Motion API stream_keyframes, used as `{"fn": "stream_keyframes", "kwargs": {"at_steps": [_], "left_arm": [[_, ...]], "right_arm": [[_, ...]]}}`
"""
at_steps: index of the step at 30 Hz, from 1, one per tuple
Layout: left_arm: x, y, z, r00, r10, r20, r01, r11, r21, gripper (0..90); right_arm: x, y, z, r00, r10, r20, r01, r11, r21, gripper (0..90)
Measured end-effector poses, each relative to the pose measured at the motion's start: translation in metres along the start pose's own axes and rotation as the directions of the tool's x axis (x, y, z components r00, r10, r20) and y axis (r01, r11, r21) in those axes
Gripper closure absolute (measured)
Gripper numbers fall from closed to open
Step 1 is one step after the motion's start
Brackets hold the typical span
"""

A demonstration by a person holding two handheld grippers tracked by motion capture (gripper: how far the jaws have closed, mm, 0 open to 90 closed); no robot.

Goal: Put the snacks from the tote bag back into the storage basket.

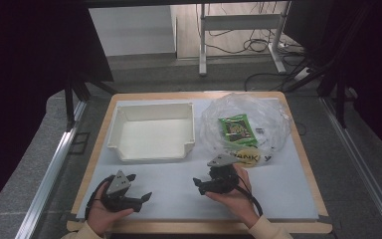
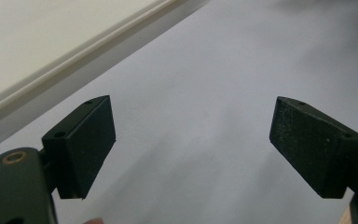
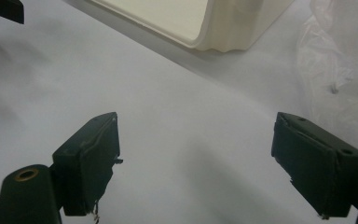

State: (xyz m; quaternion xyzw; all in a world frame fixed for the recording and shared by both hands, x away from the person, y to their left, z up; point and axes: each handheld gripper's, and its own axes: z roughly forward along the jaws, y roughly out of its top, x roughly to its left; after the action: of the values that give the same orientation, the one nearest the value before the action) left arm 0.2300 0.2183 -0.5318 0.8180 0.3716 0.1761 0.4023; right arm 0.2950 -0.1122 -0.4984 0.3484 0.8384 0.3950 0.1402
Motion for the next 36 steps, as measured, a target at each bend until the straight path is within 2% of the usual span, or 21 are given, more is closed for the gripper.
{"fn": "stream_keyframes", "kwargs": {"at_steps": [14,17,22,28,32,36], "left_arm": [[0.0,-0.001,0.0,1.0,-0.003,-0.004,0.003,1.0,0.0,14.3],[0.0,-0.001,0.001,1.0,-0.003,-0.002,0.003,1.0,0.004,14.3],[0.0,-0.001,0.002,1.0,-0.004,-0.001,0.004,0.9999,0.011,14.3],[0.002,-0.001,0.001,1.0,-0.004,0.001,0.004,1.0,0.006,14.3],[0.001,-0.002,-0.001,1.0,0.001,0.005,-0.001,1.0,-0.001,14.3],[-0.001,-0.002,-0.001,0.9999,0.007,0.013,-0.007,1.0,-0.002,14.3]], "right_arm": [[0.004,-0.001,0.003,0.9994,-0.018,-0.03,0.019,1.0,0.022,15.3],[0.008,-0.001,0.001,0.9993,-0.024,-0.029,0.024,1.0,0.001,18.1],[0.011,0.0,-0.001,0.9988,-0.04,-0.029,0.04,0.999,-0.002,18.7],[0.012,-0.001,0.002,0.9984,-0.034,-0.045,0.035,0.999,0.01,19.5],[0.013,0.0,0.004,0.9987,-0.031,-0.04,0.031,1.0,-0.002,22.0],[0.017,0.001,0.005,0.9982,-0.037,-0.046,0.038,0.999,0.015,22.0]]}}
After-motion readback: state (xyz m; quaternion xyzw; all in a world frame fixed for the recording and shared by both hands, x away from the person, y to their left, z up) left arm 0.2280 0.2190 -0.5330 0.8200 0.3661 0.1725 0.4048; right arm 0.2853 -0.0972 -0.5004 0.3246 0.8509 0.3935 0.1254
